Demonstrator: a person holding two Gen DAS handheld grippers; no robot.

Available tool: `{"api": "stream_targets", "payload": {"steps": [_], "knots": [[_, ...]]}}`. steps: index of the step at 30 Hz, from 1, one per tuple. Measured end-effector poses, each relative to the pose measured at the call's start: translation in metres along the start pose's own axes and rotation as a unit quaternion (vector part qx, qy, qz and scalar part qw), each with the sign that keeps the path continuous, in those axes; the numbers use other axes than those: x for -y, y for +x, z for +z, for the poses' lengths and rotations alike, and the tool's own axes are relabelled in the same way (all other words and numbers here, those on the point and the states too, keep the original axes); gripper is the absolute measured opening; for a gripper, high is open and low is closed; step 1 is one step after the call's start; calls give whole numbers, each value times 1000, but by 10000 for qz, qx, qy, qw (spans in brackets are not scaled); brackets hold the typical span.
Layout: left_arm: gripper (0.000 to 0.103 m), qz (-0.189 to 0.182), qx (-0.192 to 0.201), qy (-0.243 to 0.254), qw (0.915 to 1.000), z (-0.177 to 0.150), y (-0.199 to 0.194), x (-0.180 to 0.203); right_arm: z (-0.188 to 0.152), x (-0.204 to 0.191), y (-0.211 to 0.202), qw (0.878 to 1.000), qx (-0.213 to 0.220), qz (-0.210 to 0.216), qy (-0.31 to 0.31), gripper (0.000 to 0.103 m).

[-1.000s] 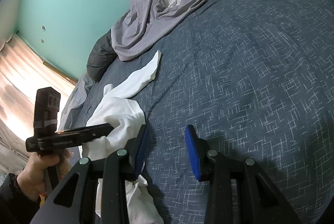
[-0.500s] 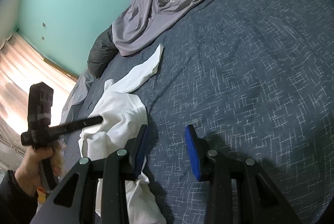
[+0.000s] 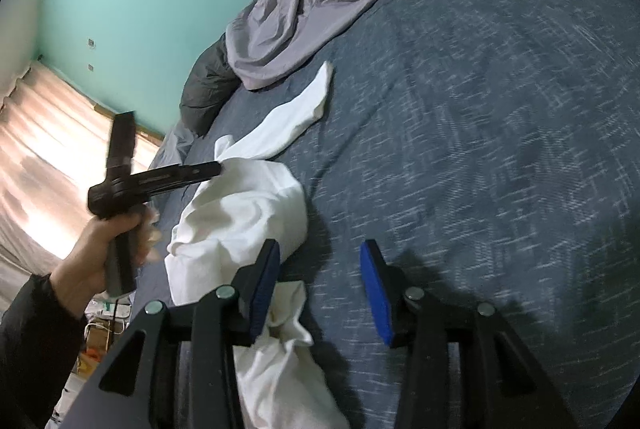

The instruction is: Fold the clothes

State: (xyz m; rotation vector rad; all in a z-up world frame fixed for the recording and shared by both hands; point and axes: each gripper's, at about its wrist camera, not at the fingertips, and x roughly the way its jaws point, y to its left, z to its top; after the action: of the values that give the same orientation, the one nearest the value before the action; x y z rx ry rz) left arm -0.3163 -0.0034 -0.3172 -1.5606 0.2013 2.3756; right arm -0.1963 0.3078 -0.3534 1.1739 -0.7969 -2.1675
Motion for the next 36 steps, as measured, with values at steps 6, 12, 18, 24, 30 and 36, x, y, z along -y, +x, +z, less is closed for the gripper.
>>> {"api": "stream_targets", "payload": {"steps": [6,12,18,24,30,36], "knots": [[14,-237,-117,315,9992,-2,14,7,-2,-15,13,9988,-131,428,208,49],[3,-447,45,503,9977,-14,0,11,-4,-30,39,9980,-217,504,309,49],[2,-634,327,470,9963,-25,-30,2,2,-34,57,9976,-494,351,334,13],[2,-736,642,386,9945,-46,-84,-10,-7,-65,21,9982,-482,103,-348,3],[2,-864,823,330,9923,-89,-136,-13,-19,-98,-14,9935,-519,-119,-1011,3],[2,-934,603,207,9936,-149,-142,-14,-59,-127,-28,9824,-898,-300,-1610,3]]}}
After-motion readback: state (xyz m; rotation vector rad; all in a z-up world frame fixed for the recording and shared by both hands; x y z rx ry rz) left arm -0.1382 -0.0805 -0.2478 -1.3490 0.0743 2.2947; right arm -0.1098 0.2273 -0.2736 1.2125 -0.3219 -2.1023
